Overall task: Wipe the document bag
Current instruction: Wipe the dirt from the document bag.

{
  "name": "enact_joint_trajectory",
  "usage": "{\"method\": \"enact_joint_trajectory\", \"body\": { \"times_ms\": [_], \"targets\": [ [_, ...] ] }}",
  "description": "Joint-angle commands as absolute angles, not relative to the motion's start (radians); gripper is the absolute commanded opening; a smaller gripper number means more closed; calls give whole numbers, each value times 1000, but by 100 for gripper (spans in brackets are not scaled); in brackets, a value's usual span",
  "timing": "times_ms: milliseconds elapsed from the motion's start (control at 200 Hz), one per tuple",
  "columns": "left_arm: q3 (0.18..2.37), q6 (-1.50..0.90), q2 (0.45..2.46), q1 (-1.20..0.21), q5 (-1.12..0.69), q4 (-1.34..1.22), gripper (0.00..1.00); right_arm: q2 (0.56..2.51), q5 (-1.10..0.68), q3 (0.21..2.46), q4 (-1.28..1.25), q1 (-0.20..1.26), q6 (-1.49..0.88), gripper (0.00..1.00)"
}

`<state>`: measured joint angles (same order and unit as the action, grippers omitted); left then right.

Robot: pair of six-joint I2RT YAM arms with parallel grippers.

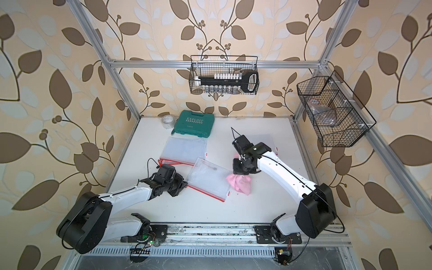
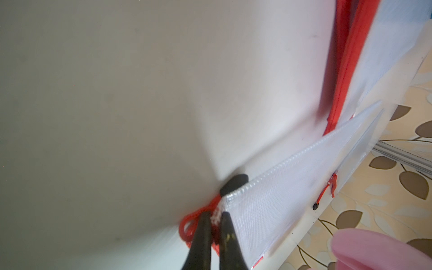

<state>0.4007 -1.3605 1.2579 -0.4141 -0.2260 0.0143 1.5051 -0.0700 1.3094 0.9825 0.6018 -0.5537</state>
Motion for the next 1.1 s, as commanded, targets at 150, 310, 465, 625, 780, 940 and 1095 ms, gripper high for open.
{"method": "enact_joint_trajectory", "body": {
  "times_ms": [150,310,465,625,780,940,1095],
  "targets": [
    [420,-1325,1260,-426,-183,119,0,1919,-406,1576,759,759,-540,0],
    [419,-1326,1244,-426,-174,133,0,2066,-489,1562,652,764,-603,0],
    [423,-1328,1244,-426,-168,134,0,2072,-224,1498,854,722,-532,0],
    [426,-1326,1252,-425,-172,129,0,1888,151,1286,1022,623,-483,0],
    [428,-1324,1251,-426,-190,138,0,1729,163,1272,1083,650,-425,0],
    [387,-1354,1205,-428,-193,150,0,1818,-153,1467,983,745,-388,0],
    [347,-1382,1144,-446,-178,177,0,2010,-399,1632,834,841,-437,0]
  ]
}}
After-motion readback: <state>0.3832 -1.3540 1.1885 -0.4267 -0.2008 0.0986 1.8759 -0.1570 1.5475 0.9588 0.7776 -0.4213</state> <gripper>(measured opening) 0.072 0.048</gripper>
